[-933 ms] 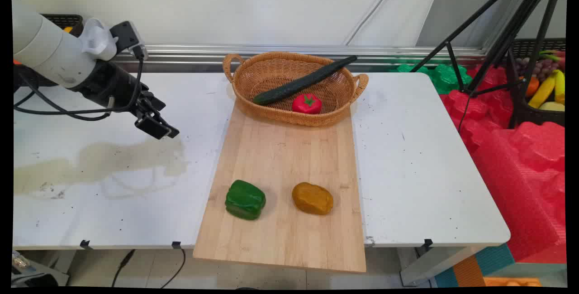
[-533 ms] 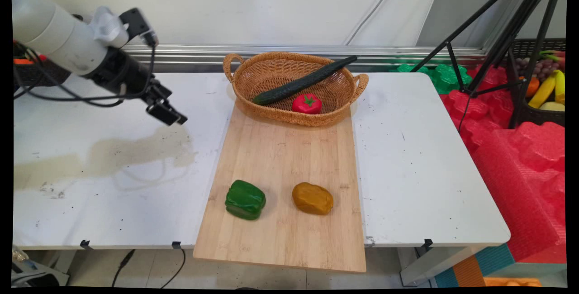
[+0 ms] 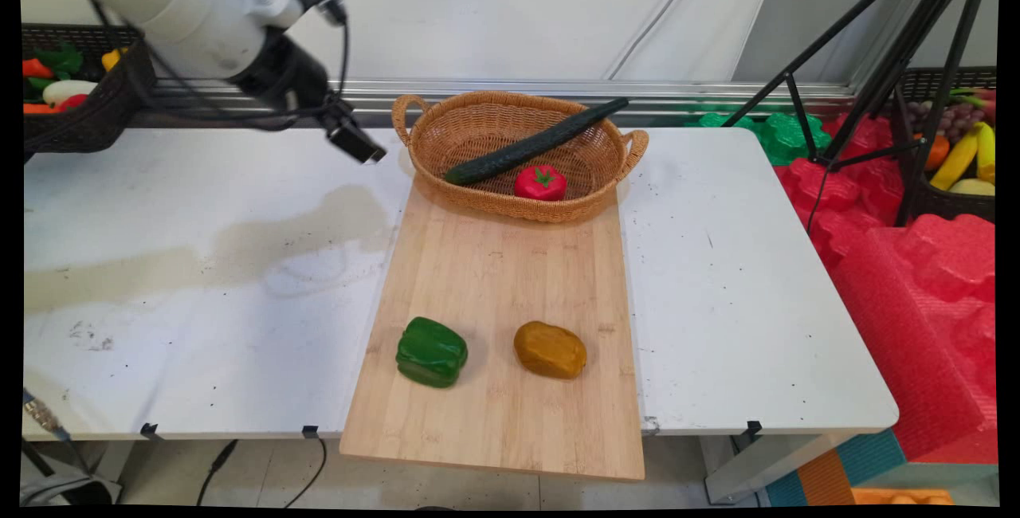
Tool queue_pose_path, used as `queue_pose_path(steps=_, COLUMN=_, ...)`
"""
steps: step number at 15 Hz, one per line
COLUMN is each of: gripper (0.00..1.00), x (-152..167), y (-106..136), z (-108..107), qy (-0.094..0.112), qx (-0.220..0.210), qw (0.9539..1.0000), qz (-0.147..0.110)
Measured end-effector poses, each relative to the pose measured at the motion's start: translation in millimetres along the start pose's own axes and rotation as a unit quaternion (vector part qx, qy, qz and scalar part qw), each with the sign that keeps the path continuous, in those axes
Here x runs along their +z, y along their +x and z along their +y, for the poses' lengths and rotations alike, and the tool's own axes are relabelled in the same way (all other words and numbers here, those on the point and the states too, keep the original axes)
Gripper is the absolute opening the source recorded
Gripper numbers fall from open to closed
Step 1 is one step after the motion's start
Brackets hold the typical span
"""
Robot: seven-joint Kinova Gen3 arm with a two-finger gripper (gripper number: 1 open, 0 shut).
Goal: Pick up the cucumber from the vegetable basket
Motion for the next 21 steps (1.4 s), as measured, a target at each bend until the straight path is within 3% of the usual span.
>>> queue_pose_path(steps=12, gripper=1.0, x=85.9, y=118.9, z=2.6, qy=0.028, qx=0.051, qw=0.9982, qz=0.016)
queue_pose_path(steps=17, gripper=1.0, x=138.4, y=158.2, z=9.6, qy=0.02, qx=0.086, qw=0.996, qz=0.005)
queue_pose_path(steps=21, gripper=1.0, x=170.3, y=172.5, z=15.6, qy=0.006, qx=0.103, qw=0.9946, qz=-0.006)
